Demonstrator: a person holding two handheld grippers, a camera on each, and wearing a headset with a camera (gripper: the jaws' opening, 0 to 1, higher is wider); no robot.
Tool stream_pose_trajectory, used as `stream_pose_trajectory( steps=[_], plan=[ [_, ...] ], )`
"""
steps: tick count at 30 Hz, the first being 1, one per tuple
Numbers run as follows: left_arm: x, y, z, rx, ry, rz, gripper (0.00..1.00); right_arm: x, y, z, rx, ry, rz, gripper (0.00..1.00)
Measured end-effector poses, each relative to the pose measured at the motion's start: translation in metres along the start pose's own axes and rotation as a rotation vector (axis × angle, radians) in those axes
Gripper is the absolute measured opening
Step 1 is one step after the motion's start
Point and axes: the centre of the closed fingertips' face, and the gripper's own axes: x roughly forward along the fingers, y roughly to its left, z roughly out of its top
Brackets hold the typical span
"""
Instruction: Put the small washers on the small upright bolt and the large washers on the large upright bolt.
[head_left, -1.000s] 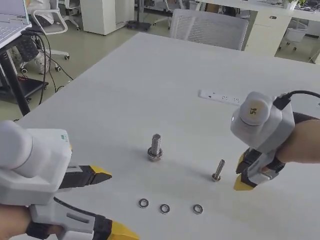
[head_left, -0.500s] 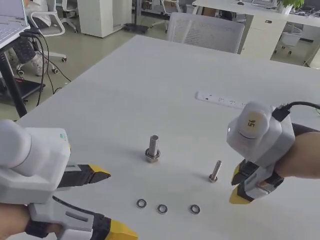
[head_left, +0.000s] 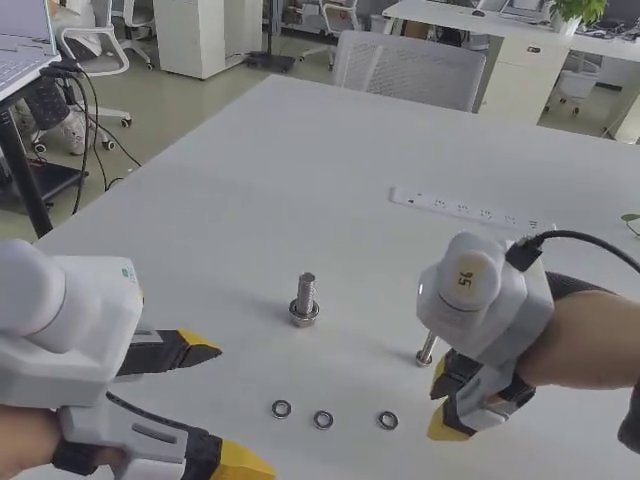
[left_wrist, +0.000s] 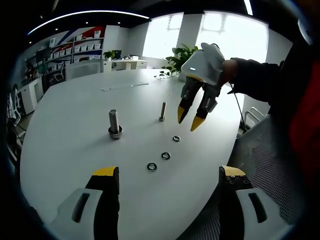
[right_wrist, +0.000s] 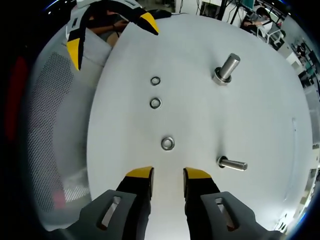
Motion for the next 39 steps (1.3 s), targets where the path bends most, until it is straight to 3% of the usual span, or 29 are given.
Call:
stream_pose_trajectory(
  steps=[12, 25, 39],
  plan=[
    [-0.001, 0.0, -0.001, -0.001, -0.007, 0.002, 0.81, 0.018, 0.007, 0.017, -0.06, 0.024, 0.017, 0.25],
    [-0.002, 0.001, -0.001, -0.002, -0.01, 0.003, 0.8, 0.024, 0.007, 0.027, -0.091, 0.029, 0.019, 0.23],
    [-0.003, 0.002, 0.0, -0.006, -0.009, 0.007, 0.8, 0.028, 0.003, 0.025, -0.109, 0.041, 0.018, 0.2]
  ],
)
